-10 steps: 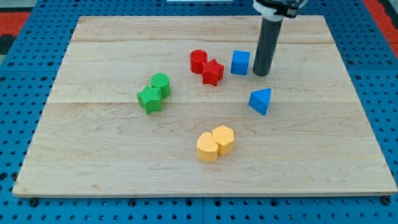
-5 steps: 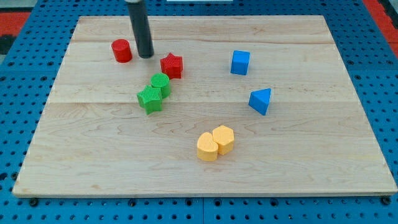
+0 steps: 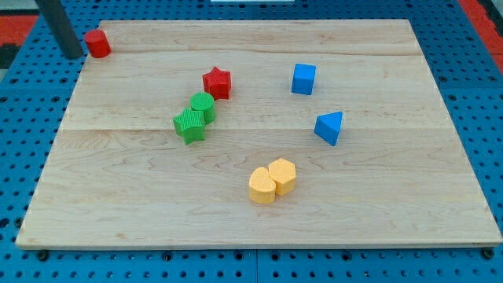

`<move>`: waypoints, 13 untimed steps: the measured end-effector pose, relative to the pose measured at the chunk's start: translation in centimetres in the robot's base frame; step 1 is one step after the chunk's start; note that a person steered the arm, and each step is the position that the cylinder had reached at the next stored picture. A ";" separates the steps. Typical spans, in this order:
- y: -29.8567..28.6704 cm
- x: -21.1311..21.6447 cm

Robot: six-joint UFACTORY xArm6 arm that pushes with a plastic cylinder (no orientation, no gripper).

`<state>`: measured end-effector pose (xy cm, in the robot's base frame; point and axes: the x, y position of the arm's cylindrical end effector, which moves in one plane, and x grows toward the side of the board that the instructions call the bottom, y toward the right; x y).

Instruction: Push the red blocks towards top left

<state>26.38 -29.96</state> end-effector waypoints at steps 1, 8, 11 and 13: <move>8.5 -0.2; 16.7 5.9; 16.3 9.7; 15.9 4.1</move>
<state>30.52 -14.03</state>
